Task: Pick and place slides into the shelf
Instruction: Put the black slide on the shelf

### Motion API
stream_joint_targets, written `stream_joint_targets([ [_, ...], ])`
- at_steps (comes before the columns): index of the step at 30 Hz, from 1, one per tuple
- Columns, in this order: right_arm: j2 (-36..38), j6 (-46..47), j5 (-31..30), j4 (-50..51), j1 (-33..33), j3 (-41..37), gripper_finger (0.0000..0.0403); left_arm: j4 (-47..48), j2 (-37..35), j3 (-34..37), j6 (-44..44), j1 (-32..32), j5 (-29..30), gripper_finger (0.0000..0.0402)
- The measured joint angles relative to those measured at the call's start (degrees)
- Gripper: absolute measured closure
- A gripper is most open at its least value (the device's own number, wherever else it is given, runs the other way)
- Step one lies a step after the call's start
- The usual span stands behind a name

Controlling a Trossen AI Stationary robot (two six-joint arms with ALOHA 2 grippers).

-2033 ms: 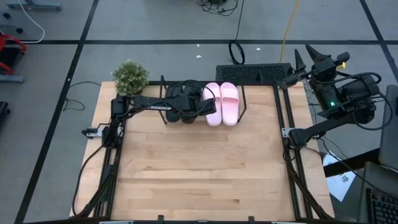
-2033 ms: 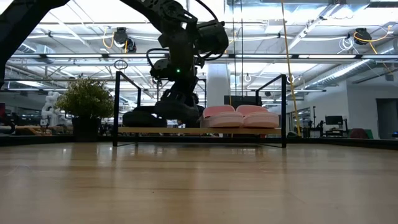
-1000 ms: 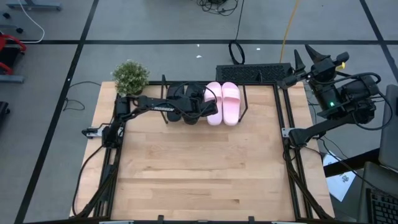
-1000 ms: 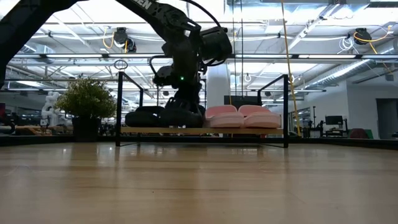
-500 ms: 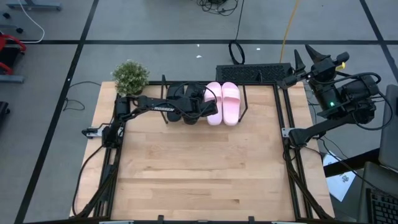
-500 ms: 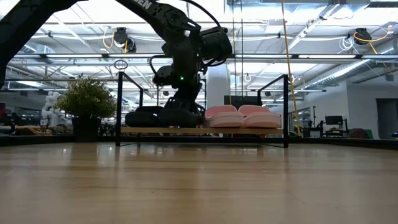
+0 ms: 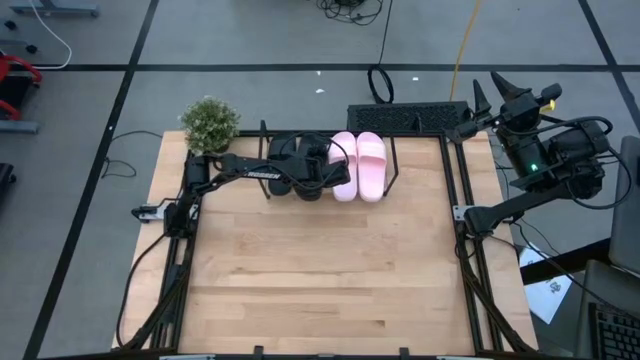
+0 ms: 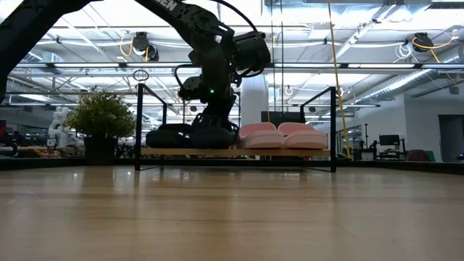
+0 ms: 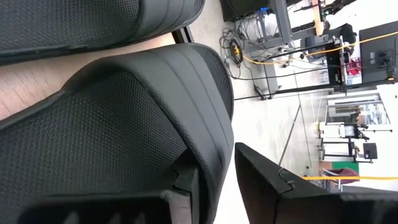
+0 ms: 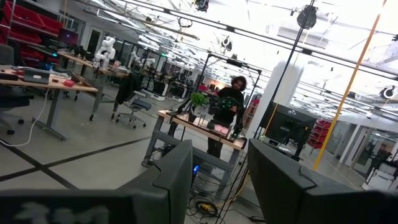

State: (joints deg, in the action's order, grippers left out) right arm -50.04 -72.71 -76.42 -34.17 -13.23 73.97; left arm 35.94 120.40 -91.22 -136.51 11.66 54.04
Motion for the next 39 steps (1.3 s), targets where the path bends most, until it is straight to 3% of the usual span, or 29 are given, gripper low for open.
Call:
stream_joint_targets([
  [39,0.0,0.0,-0.2,0.0,0.0,0.0,0.0257,-0.6,-0.1,0.0,6.4,1.2,-0.2,0.0314],
])
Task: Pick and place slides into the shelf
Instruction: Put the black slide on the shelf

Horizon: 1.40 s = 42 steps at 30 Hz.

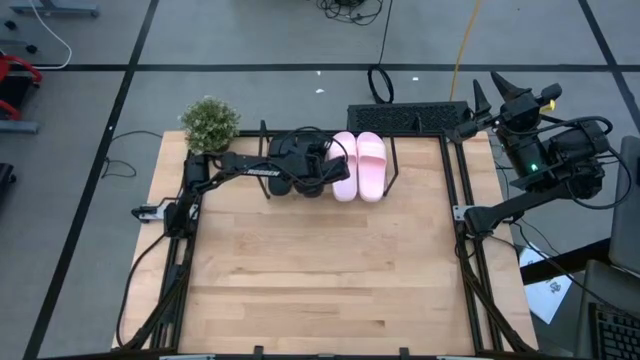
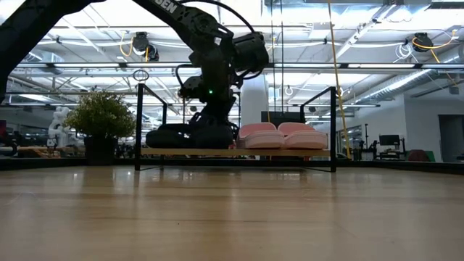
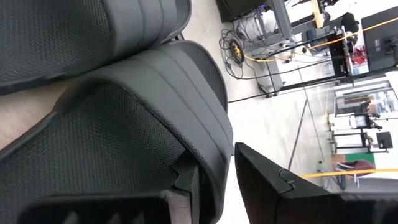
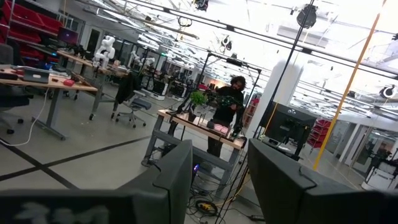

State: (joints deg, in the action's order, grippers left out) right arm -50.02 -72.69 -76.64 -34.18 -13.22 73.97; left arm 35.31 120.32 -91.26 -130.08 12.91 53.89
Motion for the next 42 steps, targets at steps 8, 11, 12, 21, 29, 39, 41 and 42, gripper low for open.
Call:
stream_joint_targets([
  [8,0.0,0.0,0.0,0.0,0.0,0.0,0.0257,-0.6,0.0,0.0,2.1,0.0,0.0,0.0314],
  [11,0.0,0.0,0.0,0.0,0.0,0.0,0.0257,-0.6,0.0,0.0,2.5,0.0,0.0,0.0314],
  [12,0.0,0.0,0.0,0.0,0.0,0.0,0.0257,-0.6,0.0,0.0,2.5,0.0,0.0,0.0314],
  [21,0.0,0.0,0.0,0.0,0.0,0.0,0.0257,-0.5,0.0,0.0,4.8,0.0,-1.6,0.0314],
  [29,0.0,0.0,0.0,0.0,0.0,0.0,0.0257,-0.4,0.0,0.0,7.0,0.2,-4.3,0.0314],
  [39,0.0,1.7,0.0,0.0,0.0,0.0,0.0257,-0.6,0.0,0.0,7.4,0.2,-4.3,0.0314],
  [41,0.0,1.7,0.0,0.0,0.0,0.0,0.0257,-0.7,0.0,0.0,7.4,0.2,-4.4,0.0314],
  [42,0.0,1.7,0.0,0.0,0.0,0.0,0.0257,-0.9,0.0,0.0,7.4,0.2,-4.4,0.0314],
])
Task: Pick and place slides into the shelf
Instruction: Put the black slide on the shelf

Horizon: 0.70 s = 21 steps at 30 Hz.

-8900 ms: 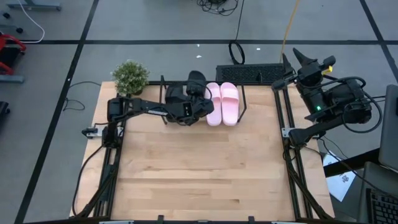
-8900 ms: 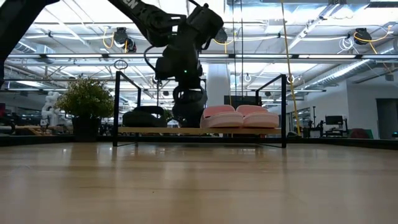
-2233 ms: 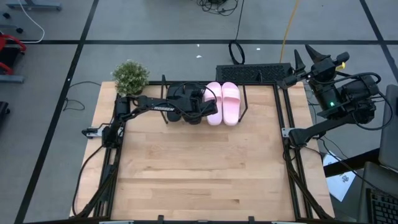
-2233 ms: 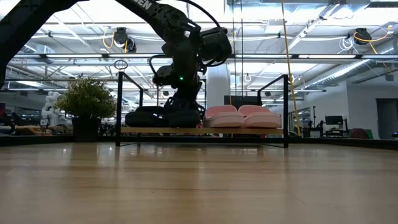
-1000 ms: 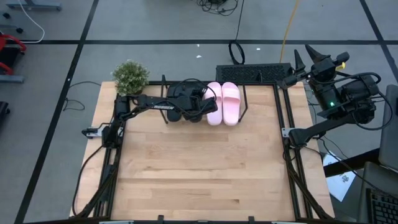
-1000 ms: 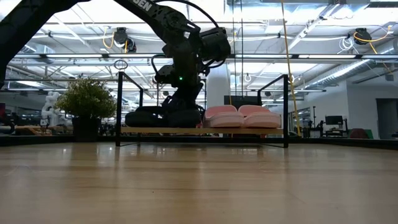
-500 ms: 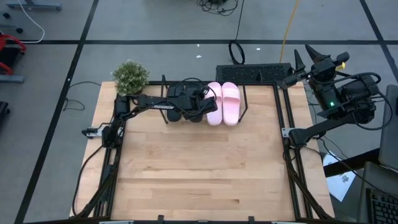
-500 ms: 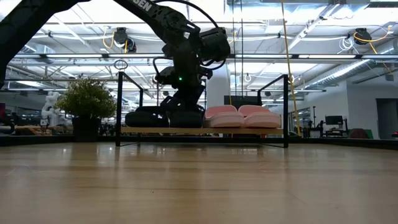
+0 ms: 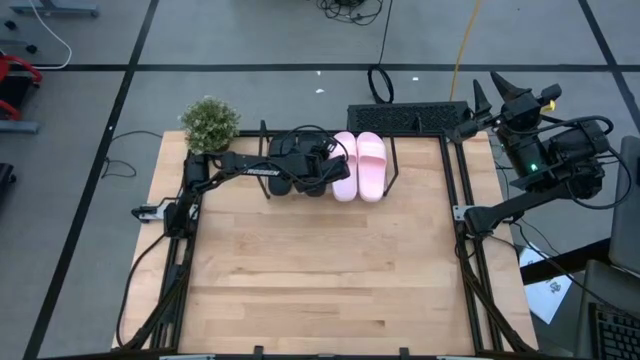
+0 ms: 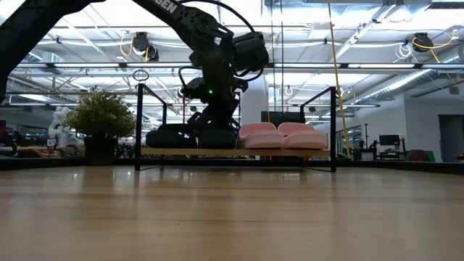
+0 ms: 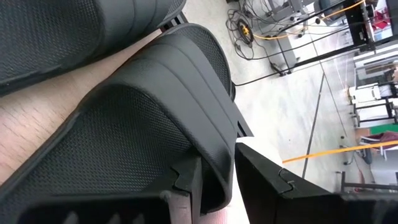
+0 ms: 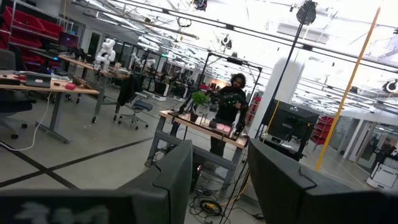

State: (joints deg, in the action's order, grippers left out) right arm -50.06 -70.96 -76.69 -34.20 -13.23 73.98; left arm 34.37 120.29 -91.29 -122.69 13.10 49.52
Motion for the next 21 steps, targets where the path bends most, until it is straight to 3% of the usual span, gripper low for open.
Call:
stream_joint_targets([
  [21,0.0,-0.2,0.0,0.0,0.0,0.0,0.0257,-0.3,0.0,0.0,0.0,-1.9,0.0,0.0314],
])
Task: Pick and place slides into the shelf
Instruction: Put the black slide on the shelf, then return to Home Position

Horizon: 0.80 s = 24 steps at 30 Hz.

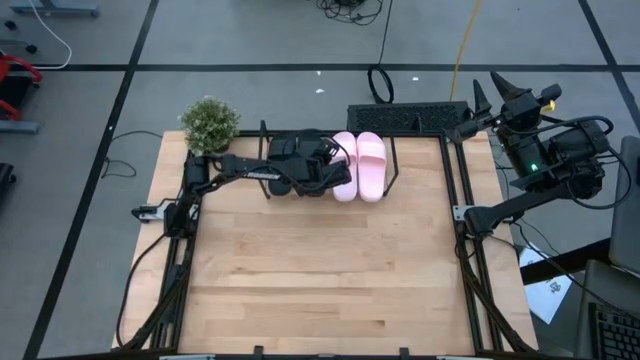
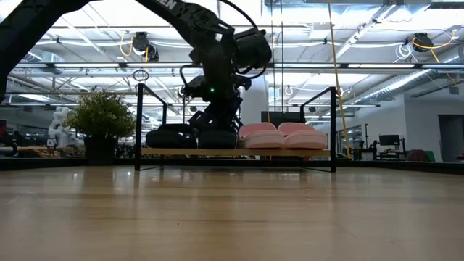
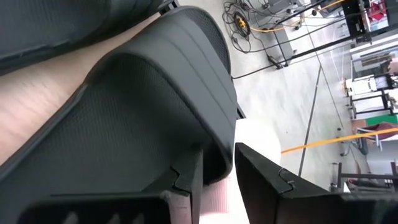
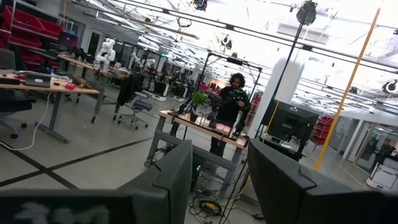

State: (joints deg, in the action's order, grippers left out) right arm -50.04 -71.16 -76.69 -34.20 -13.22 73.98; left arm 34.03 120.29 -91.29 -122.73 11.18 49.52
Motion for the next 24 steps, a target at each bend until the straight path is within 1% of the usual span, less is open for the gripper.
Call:
stream_joint_targets([
  [6,0.0,0.0,0.0,0.0,0.0,0.0,0.0257,0.3,-0.3,0.0,-0.2,-1.0,0.3,0.0314],
  [10,0.0,0.0,-0.3,0.0,0.0,0.0,0.0257,0.6,-1.3,0.0,0.0,-1.8,2.1,0.0314],
  [13,0.0,0.0,-0.3,0.0,0.0,0.0,0.0257,0.5,-2.4,0.0,1.6,-2.4,3.9,0.0314],
  [21,0.0,1.2,-1.5,0.0,0.0,0.0,0.0257,2.1,-6.1,0.0,7.0,-3.3,4.6,0.0314],
  [24,0.0,1.3,-1.5,0.0,0.0,0.0,0.0257,2.0,-7.7,0.0,9.3,-4.4,6.4,0.0314],
])
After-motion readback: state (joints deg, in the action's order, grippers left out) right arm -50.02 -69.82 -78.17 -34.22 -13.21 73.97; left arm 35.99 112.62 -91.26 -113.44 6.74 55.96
